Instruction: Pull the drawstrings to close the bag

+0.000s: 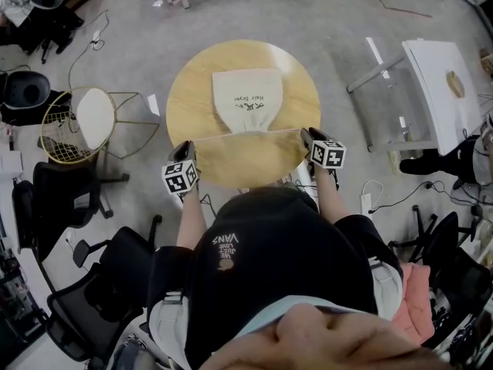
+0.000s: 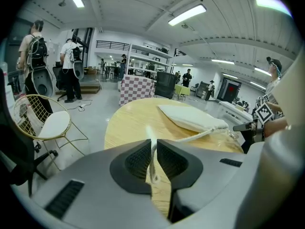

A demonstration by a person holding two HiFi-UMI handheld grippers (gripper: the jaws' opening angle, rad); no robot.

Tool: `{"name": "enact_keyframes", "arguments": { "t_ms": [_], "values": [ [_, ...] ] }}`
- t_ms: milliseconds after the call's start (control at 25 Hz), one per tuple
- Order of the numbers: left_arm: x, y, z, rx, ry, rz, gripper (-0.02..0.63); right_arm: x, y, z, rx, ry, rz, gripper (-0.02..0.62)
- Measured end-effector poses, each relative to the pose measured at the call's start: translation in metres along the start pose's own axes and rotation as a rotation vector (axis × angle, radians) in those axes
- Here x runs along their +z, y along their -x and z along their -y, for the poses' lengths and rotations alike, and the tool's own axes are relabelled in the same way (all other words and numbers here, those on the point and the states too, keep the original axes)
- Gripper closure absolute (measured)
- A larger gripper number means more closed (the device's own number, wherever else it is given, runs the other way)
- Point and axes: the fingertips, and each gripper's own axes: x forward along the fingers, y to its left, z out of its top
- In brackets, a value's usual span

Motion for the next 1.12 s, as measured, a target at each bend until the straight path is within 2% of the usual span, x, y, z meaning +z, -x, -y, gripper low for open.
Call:
{"name": "enact_keyframes", "arguments": {
  "t_ms": [160,280,640,1120],
  "values": [
    [-0.003,0.003,0.003,-0.007,-0.025,-0.003,0.551,-0.001,0.001,-0.001,0.012,-0.002,0.007,0.46],
    [-0.004,0.004,0.007,-0.018,-0.033,-0.005,0.5,0.001,0.002,-0.001,0.008,0.001,0.013,0.46],
    [0.004,0.009,0.008,-0.016,-0.038,0.028,0.5,0.005,0.001,-0.003,0.008,0.001,0.03,0.46],
    [0.035,0.011,0.023,-0.026,-0.111,0.091,0.5,0.035,0.01,-0.004,0.0,0.009,0.102,0.461]
  ]
}}
